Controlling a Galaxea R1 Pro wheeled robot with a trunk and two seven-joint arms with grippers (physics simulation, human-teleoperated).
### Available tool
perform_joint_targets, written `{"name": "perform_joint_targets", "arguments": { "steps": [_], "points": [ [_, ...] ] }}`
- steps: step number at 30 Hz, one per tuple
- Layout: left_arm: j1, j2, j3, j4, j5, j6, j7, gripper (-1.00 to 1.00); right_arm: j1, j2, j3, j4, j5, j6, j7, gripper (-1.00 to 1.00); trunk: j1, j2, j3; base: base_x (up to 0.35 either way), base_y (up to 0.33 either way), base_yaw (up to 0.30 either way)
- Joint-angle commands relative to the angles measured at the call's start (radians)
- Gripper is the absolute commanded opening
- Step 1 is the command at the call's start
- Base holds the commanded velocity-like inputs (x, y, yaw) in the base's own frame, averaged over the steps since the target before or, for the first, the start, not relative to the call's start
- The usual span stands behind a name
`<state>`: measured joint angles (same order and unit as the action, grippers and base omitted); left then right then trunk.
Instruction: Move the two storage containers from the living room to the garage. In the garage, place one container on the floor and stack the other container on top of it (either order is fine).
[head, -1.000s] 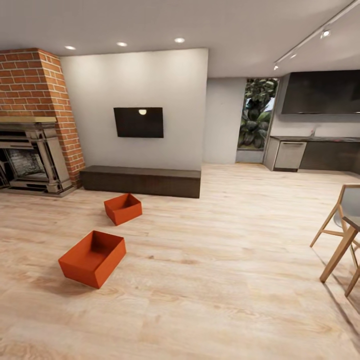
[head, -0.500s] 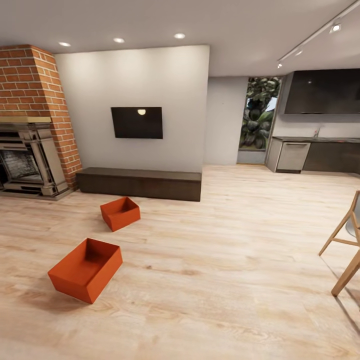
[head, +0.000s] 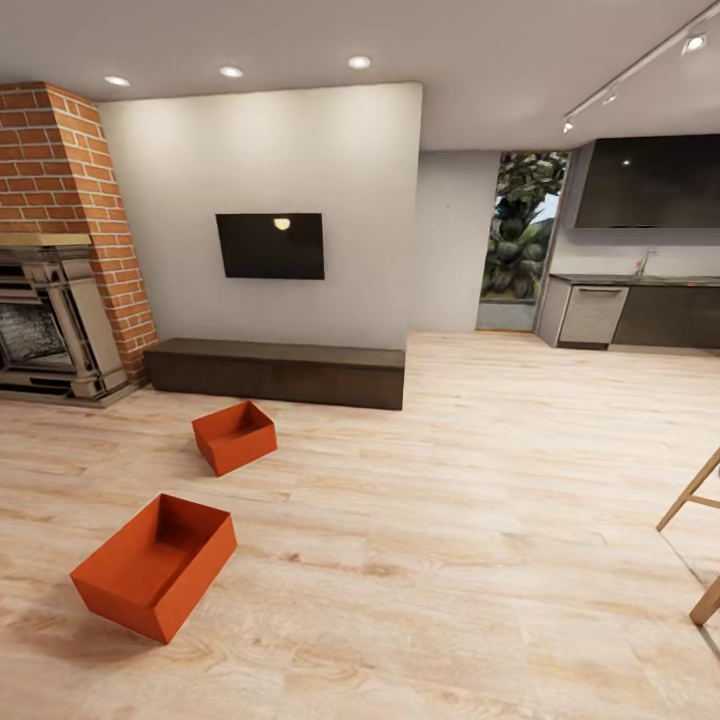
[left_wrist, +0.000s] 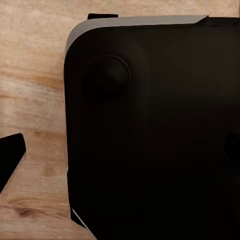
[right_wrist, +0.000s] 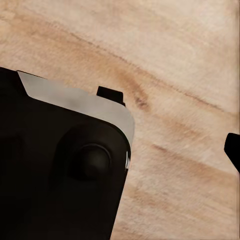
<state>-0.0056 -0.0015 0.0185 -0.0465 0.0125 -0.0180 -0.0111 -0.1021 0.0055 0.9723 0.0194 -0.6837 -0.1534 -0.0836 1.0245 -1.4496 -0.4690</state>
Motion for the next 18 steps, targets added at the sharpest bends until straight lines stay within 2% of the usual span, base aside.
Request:
{"name": "perform_joint_targets", "arguments": {
  "steps": [1,18],
  "points": [
    [-0.001,0.000,0.002,0.000,0.001,-0.002,-0.001,1.00,-0.001,0.001,0.008,0.002,-0.007,-0.004,-0.001,1.00,0.001,0.000,-0.001,0.322,0.000,0.000],
    [-0.001,0.000,0.001,0.000,0.001,-0.002,-0.001,1.00,-0.001,-0.001,0.005,0.002,-0.008,-0.007,-0.002,1.00,0.001,0.000,-0.001,0.322,0.000,0.000]
  ]
}}
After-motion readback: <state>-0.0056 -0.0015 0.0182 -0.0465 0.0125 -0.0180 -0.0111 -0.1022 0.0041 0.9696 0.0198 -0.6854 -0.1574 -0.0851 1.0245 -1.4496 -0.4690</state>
